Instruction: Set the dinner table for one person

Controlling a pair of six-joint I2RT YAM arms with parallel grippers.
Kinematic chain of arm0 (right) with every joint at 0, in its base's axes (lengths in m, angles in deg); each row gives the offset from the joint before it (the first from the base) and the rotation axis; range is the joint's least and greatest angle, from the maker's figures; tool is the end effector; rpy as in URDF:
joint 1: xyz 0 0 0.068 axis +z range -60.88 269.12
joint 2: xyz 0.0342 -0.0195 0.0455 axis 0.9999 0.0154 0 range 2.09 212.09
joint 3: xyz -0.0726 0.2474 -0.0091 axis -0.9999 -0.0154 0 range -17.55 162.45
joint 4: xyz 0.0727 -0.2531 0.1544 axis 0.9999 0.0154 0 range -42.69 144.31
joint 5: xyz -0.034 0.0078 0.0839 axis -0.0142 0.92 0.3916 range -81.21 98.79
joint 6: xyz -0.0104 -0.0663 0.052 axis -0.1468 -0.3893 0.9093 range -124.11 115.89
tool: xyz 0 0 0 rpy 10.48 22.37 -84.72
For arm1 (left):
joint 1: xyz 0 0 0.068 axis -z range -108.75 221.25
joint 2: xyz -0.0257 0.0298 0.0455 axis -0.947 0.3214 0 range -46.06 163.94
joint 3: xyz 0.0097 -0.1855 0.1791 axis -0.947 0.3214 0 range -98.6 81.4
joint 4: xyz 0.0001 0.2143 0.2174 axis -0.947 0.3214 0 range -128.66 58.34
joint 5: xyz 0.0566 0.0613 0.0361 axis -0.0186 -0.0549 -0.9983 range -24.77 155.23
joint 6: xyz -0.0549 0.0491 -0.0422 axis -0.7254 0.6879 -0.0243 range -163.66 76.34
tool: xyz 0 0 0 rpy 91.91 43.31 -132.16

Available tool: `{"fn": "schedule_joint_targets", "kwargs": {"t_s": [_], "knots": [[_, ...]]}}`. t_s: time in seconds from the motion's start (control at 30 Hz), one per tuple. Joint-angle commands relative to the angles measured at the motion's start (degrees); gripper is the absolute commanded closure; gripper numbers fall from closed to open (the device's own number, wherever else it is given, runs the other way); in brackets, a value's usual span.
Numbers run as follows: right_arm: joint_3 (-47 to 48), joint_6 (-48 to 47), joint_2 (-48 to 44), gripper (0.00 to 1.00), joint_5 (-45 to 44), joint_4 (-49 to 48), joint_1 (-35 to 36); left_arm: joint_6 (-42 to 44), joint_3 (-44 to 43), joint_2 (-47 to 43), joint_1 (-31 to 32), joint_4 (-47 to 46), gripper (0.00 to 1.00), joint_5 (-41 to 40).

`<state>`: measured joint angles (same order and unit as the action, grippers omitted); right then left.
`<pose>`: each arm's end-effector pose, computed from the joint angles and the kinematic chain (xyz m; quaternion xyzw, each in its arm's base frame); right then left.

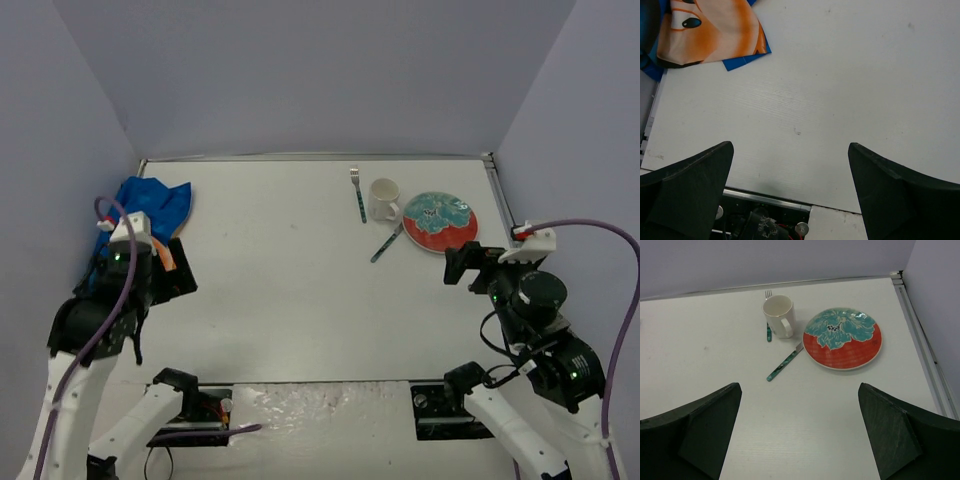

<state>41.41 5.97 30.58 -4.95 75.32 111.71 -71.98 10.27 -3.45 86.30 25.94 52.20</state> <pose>0.1623 0.0483 0.4378 0.0110 0.6922 0.1223 0.7112 0.1810 -0.0312 0.3872 -0.1535 0.8737 -0.0724 0.4559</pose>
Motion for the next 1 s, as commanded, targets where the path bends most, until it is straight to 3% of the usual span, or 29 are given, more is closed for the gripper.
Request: {"fn": "schedule_joint_targets", "kwargs": {"t_s": [0.0, 0.1, 0.4, 0.67, 0.97], "knots": [[2.0, -0.7, 5.9, 0.0, 2.9, -3.8, 0.4, -1.5, 1.6, 12.3, 0.0, -7.7, 0.03, -3.0], [2.3, -0.9, 8.7, 0.0, 3.3, -3.8, 0.4, -0.7, 2.5, 21.5, -1.0, -14.4, 0.03, -5.5], [3.8, -1.0, 12.5, 0.0, 4.1, -4.5, 0.4, -0.4, 0.9, 43.8, -14.5, -26.6, 0.07, -4.5], [2.3, 0.4, 12.3, 0.0, 1.9, -4.7, 0.4, 0.0, -0.8, 54.5, -19.2, -30.8, 0.09, -4.1], [1.8, 1.4, 12.7, 0.0, 1.5, -4.9, 0.4, 1.9, -3.2, 60.6, -23.9, -34.7, 0.16, -0.2]]}}
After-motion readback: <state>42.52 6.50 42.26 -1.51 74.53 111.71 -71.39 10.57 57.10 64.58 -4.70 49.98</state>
